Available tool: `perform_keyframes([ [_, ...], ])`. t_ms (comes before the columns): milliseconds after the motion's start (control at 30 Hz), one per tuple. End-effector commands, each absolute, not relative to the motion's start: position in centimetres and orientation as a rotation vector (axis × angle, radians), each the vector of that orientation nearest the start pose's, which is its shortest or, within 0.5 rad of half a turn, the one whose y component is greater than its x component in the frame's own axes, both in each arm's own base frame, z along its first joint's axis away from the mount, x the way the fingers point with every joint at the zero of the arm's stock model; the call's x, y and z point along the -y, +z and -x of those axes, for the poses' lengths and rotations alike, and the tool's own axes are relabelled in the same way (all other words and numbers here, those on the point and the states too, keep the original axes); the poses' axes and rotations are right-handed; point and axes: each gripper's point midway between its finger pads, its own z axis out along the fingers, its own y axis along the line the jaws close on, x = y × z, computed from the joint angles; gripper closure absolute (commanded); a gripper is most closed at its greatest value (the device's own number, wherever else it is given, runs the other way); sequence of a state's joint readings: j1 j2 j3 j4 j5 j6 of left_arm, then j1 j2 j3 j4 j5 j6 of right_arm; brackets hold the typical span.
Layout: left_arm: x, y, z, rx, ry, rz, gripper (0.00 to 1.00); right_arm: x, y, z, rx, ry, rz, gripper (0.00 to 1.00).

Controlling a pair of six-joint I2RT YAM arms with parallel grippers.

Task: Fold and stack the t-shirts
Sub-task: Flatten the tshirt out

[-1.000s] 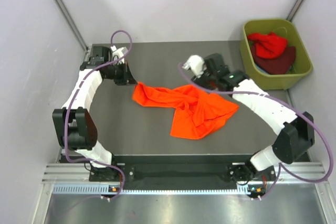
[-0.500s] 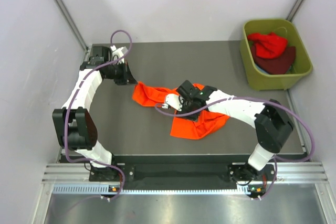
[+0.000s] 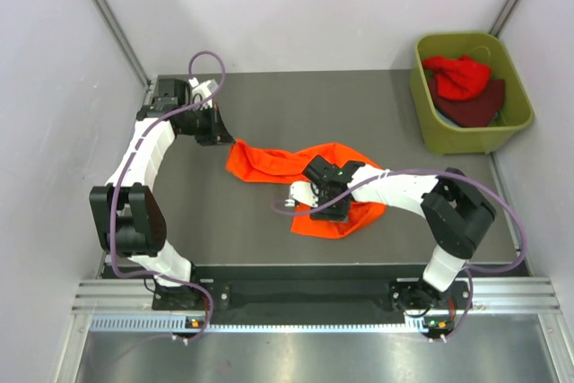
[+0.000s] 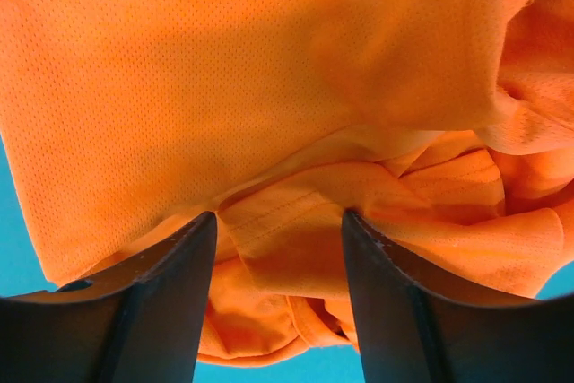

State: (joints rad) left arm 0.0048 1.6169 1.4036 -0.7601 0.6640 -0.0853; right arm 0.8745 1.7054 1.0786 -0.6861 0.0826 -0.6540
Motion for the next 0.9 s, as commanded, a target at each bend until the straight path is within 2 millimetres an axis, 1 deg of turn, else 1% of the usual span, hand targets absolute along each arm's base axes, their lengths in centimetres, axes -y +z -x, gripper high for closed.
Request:
perform_keyframes([
  [0, 11.1, 20.7, -37.6, -2.371, -0.86, -0.18, 1.0, -22.9, 4.1, -23.6, -2.028, -0.067, 1.985, 0.41],
  [33, 11.1, 20.7, -37.6, -2.372, -0.861, -0.178, 1.0, -23.0, 4.2, -23.6, -2.029, -0.062, 1.978, 0.41],
  [167, 11.1, 20.6, -37.6, -2.373, -0.86, -0.175, 1.0, -22.5, 3.5, -23.5, -2.035, -0.082, 1.991, 0.4],
  [200, 11.0, 20.6, -37.6, -2.372, -0.854, -0.174, 1.0, -21.9, 3.2, -23.6, -2.04, -0.125, 1.991, 0.4],
  [300, 11.1, 20.6, -37.6, -2.372, -0.855, -0.176, 1.0, -21.3, 2.5, -24.0, -2.035, -0.179, 2.009, 0.4],
  [433, 11.0, 20.4, -37.6, -2.375, -0.854, -0.176, 1.0, -20.9, 2.3, -24.2, -2.022, -0.224, 2.024, 0.39],
  [533, 11.1, 20.4, -37.7, -2.373, -0.859, -0.172, 1.0, -20.9, 2.4, -24.8, -2.014, -0.261, 1.998, 0.43],
  [567, 11.1, 20.4, -37.6, -2.373, -0.862, -0.17, 1.0, -21.0, 2.5, -25.0, -2.01, -0.269, 1.987, 0.48],
  [633, 11.1, 20.4, -37.6, -2.375, -0.865, -0.169, 1.0, -20.8, 2.6, -25.4, -2.005, -0.305, 1.977, 0.55],
  [667, 11.1, 20.3, -37.6, -2.376, -0.864, -0.167, 1.0, -20.9, 2.7, -25.7, -1.996, -0.315, 1.967, 0.65],
  [733, 11.1, 20.3, -37.6, -2.374, -0.864, -0.167, 1.0, -20.9, 3.1, -26.3, -1.985, -0.353, 1.942, 0.75],
  [767, 11.1, 20.4, -37.6, -2.372, -0.862, -0.169, 1.0, -21.1, 3.3, -26.7, -1.974, -0.362, 1.927, 0.82],
  [833, 11.1, 20.3, -37.6, -2.373, -0.865, -0.169, 1.0, -21.4, 4.0, -27.4, -1.96, -0.387, 1.904, 0.9],
  [867, 11.1, 20.4, -37.6, -2.372, -0.862, -0.169, 1.0, -21.5, 4.3, -27.7, -1.955, -0.395, 1.895, 0.96],
])
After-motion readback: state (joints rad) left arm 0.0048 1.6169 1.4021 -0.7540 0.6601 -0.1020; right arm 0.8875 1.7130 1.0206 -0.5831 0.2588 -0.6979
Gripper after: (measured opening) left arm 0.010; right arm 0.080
